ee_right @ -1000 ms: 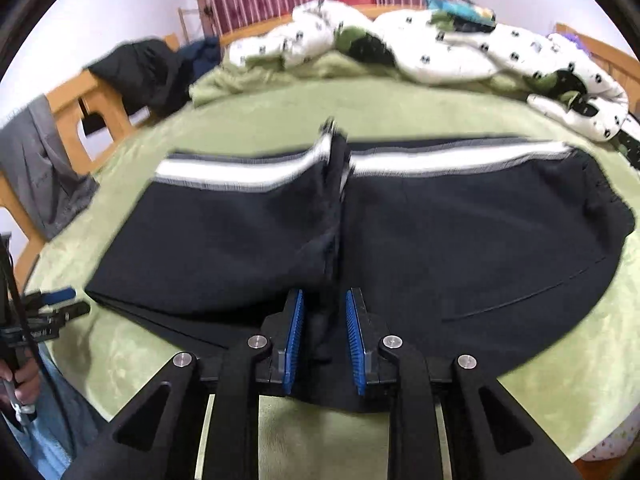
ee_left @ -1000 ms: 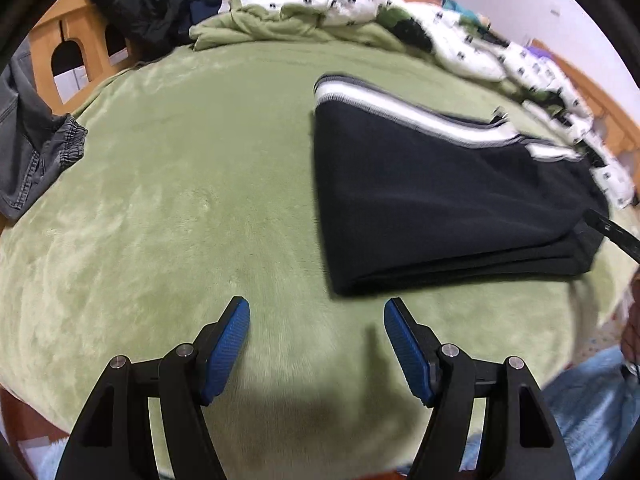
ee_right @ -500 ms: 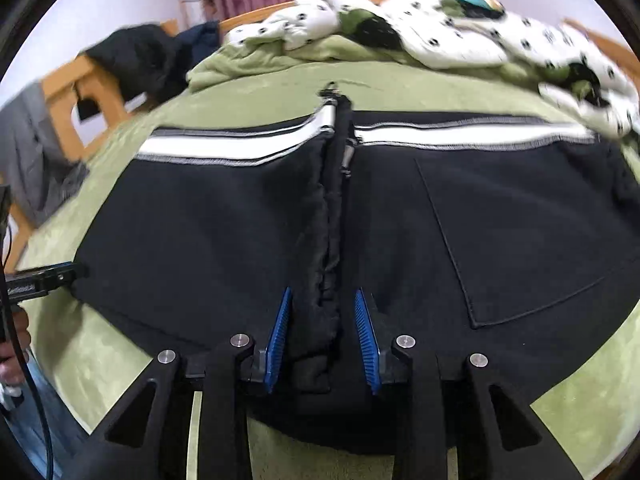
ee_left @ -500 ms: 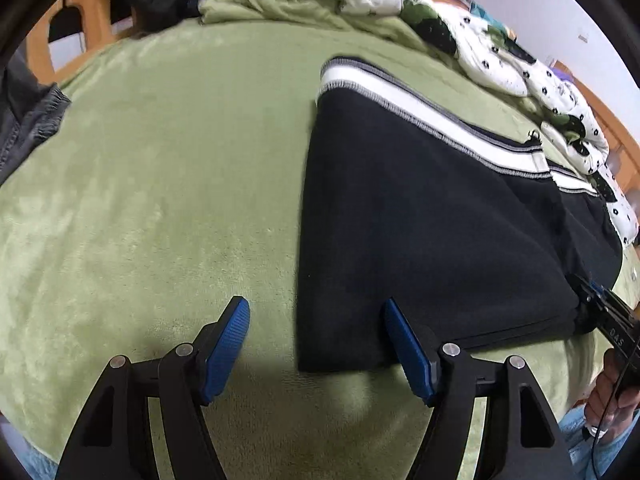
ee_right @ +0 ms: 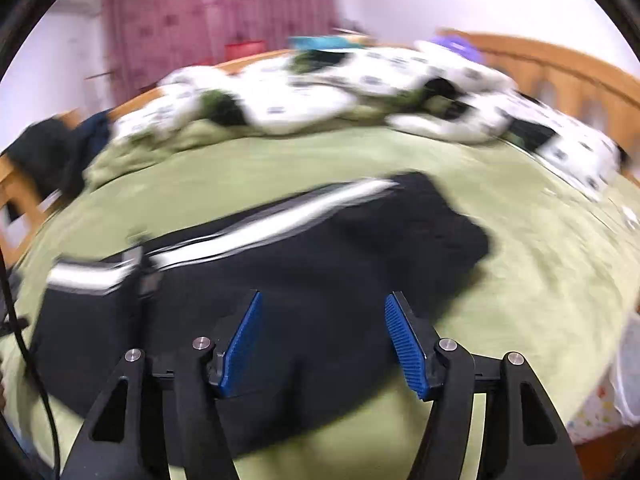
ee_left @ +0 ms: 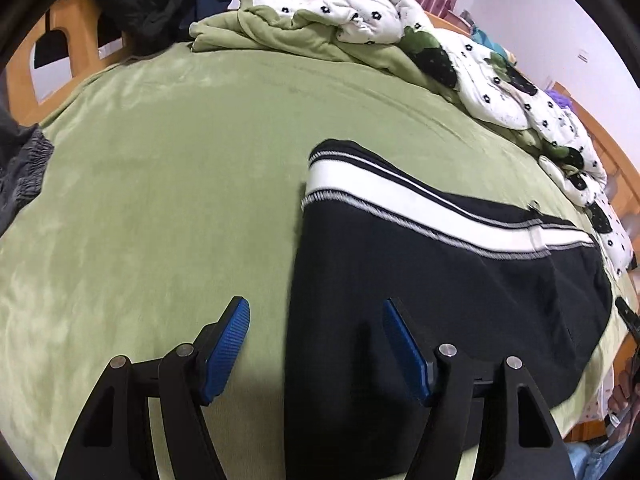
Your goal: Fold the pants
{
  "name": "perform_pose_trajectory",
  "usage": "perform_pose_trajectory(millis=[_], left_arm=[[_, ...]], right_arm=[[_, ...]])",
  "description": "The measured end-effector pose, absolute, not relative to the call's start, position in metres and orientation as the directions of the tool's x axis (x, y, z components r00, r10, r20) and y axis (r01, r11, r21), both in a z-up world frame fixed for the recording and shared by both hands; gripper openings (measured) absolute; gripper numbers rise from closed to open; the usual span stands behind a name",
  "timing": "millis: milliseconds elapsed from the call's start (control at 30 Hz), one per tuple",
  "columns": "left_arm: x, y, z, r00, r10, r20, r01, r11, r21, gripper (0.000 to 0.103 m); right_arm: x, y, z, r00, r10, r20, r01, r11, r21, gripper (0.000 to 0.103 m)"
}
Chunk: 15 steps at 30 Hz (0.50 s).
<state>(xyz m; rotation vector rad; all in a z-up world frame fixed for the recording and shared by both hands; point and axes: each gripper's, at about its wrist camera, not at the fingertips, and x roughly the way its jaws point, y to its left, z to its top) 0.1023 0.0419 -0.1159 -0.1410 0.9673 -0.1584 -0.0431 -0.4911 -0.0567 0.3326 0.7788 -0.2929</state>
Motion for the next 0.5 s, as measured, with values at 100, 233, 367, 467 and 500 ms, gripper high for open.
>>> perform_pose_trajectory(millis=[100, 233, 367, 467, 500], left_arm=[[0.128, 0.039, -0.127, 0.56, -0.198, -0.805, 0.103, 0.98, -0.17, 0.066], [0.156, 0.046, -0.15, 0.475, -0.334, -0.814, 0.111, 0.941, -0.321, 0.066], [0.167, 0.046, -0.16, 0.464, -0.382, -0.8, 0.136, 0.922, -0.362, 0.066], [0.17, 0.041, -0.161, 0.458, -0.41, -0.789, 0.169, 0.911, -0.375, 0.058], [0.172, 0.041, -0.161, 0.457, -0.419, -0.784, 0.176, 0.907, -0.383, 0.053]], right_arm=[[-0.038, -0.536, -0.085, 0.646, -0.106, -0.756, 0.449, 0.854, 0.264, 0.063], [-0.025, -0.547, -0.109, 0.645, -0.05, -0.762, 0.45, 0.832, 0.326, 0.063], [0.004, -0.558, -0.127, 0.63, -0.015, -0.777, 0.468, 0.806, 0.363, 0.063], [0.026, -0.571, -0.138, 0.622, 0.03, -0.783, 0.474, 0.782, 0.406, 0.065], [0.032, -0.577, -0.143, 0.621, 0.035, -0.783, 0.486, 0.767, 0.42, 0.066]])
